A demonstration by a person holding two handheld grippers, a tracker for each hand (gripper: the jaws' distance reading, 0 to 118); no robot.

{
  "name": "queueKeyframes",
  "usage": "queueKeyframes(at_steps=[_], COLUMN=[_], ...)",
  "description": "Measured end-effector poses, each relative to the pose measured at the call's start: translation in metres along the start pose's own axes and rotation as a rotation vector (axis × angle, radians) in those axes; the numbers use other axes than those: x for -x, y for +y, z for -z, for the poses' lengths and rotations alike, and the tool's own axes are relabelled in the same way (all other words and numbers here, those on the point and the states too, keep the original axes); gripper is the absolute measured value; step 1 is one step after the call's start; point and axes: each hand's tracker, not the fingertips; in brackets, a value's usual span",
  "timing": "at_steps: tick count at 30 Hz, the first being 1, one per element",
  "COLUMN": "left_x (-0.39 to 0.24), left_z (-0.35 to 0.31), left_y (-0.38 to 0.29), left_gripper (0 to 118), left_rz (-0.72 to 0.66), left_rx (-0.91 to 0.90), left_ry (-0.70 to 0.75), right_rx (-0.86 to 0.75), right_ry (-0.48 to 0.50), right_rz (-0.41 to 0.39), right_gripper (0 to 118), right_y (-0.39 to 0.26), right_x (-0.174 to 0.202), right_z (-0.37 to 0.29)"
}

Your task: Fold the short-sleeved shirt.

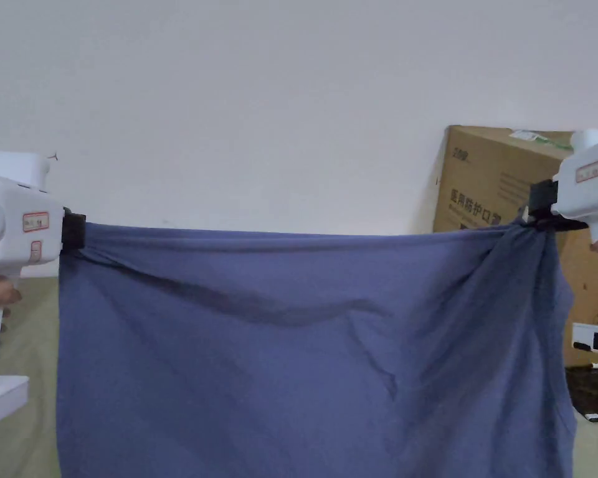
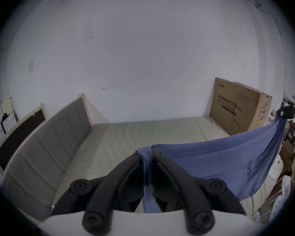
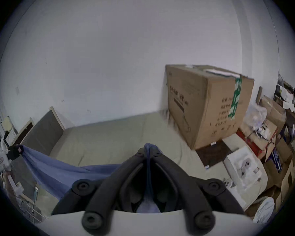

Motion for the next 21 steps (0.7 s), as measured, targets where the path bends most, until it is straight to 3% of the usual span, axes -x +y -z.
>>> queueKeyframes(at_steps=[9,13,21], left_x=[0.021,0.021,0.039], left_z=[0.056,0.096,0.146], left_y=[0.097,0.135,0.153], left_gripper=[6,6,6], left_rz=[-0.065,-0.009,-0.074], left_rx=[-0.094,-0.137,-0.224], left_ry=[0.064,0.143,0.149], right_rx=[-0.074,-0.142,-0.205], right_ry=[-0.010,0.006,0.038], right_rz=[0.061,0.097,0.108], right_gripper=[0,0,0], right_y=[0.106,0.151,0.194], right_x=[0.044,0.066,0.090], right_z=[0.047,0.074,0.106])
